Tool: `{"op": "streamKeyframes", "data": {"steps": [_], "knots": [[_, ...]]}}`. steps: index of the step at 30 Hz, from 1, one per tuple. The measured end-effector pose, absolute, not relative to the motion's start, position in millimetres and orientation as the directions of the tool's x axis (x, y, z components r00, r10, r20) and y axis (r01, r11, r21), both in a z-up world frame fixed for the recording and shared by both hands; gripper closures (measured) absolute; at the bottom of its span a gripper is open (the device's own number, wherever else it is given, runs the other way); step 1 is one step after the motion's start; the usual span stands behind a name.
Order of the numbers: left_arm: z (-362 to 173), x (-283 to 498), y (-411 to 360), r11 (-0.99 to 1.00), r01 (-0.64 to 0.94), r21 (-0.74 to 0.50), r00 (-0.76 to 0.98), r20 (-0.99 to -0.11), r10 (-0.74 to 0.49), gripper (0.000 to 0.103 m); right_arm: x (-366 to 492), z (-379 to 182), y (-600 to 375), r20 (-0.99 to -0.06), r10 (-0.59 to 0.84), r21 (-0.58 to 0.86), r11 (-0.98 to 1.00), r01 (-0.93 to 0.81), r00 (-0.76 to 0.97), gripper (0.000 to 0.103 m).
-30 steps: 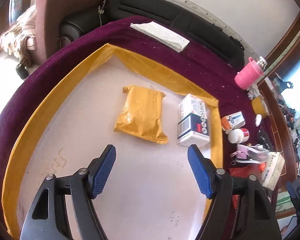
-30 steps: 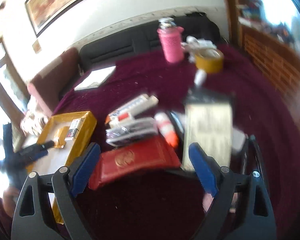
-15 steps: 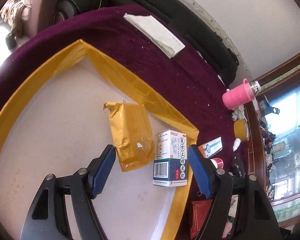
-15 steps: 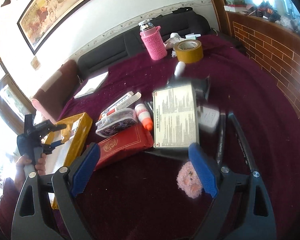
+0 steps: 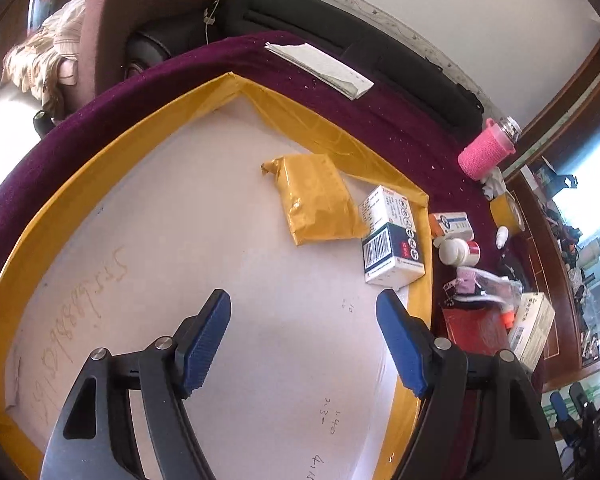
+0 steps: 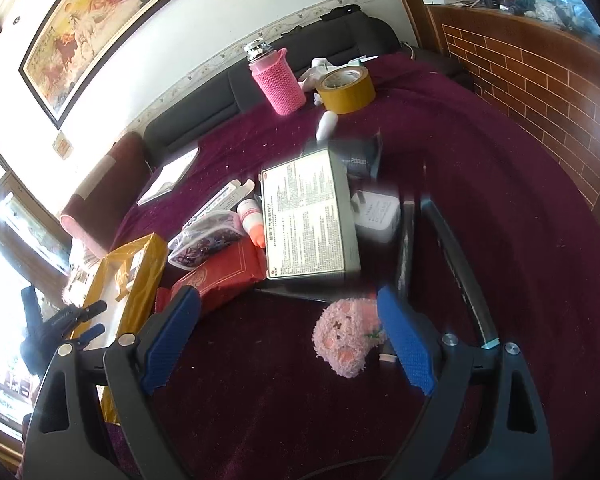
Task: Organize objects
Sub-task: 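Grasp the pink plush ball with the right gripper, then grasp the red packet with the left gripper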
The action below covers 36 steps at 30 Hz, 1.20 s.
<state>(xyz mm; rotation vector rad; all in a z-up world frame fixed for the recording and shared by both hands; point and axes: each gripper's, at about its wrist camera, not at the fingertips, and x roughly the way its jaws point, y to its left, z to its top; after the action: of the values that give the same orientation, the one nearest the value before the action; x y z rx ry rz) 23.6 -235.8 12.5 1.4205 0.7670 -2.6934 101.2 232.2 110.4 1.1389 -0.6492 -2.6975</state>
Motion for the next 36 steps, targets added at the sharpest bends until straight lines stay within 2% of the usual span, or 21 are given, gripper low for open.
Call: {"op": "streamKeyframes", "data": {"steps": [4,9,15,18,20,22,29,32,36], "knots": [[29,35,-246,-0.835,0.182,-0.52,-0.633,-0.712,0.305,0.033,104,105,246,-0.671,-0.257,0.429,-0.899,-0.082,-0.695,0.013],[82,49,-210,-0.877,0.03,-0.479,-0.663,-0.666,0.342,0.031,106,93,245,-0.72,-0.241,0.376,-0.924,-0.074,-0.65,0.013],[93,51,-126,-0.942,-0.174,-0.286,-0.61,-0.719,0.331,0.029,93,78,213,-0.745,-0.291,0.325,-0.944,0.054,-0.6,0.015],[79,41,-92,-0.947,-0.237,-0.218,-0.542,-0.779,0.315,0.029,81,65,202,-0.784,-0.246,0.254,-0.965,0.067,-0.571,0.033],[71,35,-69,-0.95,-0.275,-0.149,-0.52,-0.808,0.277,0.029,78,64,201,-0.795,-0.171,0.176,-0.983,0.049,-0.582,0.061],[63,27,-48,-0.941,-0.332,-0.063,-0.508,-0.829,0.235,0.029,79,68,209,-0.79,-0.181,0.19,-0.981,0.046,-0.586,0.071],[31,-11,19,-0.784,-0.486,0.387,-0.624,-0.781,0.001,0.029,84,66,232,-0.774,-0.264,0.288,-0.956,0.051,-0.575,0.071],[22,-17,33,-0.747,-0.492,0.448,-0.66,-0.751,-0.015,0.028,84,66,237,-0.762,-0.308,0.338,-0.94,0.056,-0.57,0.071],[21,-19,34,-0.781,-0.455,0.428,-0.668,-0.744,-0.018,0.028,83,66,240,-0.748,-0.343,0.379,-0.924,0.059,-0.568,0.071]]}}
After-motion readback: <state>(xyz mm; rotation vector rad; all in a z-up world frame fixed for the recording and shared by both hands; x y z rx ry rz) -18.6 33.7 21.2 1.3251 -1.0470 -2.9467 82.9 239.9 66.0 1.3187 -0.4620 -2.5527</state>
